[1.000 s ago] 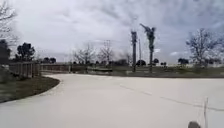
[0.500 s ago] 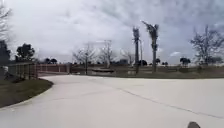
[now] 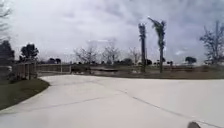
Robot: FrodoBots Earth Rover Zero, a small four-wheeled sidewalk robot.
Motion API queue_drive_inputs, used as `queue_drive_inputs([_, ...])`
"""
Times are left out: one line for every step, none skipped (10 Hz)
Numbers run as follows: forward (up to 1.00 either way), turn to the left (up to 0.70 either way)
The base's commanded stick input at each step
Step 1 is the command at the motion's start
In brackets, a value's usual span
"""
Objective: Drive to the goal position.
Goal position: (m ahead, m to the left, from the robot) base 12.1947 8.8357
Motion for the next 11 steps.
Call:
queue_drive_inputs([1.0, 0.4])
queue_drive_inputs([1.0, 0.4])
queue_drive_inputs([1.0, 0.4])
queue_drive_inputs([1.0, 0.4])
queue_drive_inputs([1.0, 0.03])
queue_drive_inputs([1.0, 0.0])
queue_drive_inputs([1.0, 0.0])
queue_drive_inputs([1.0, 0.0])
queue_drive_inputs([1.0, 0.0])
queue_drive_inputs([1.0, 0.0])
queue_drive_inputs([1.0, 0.0])
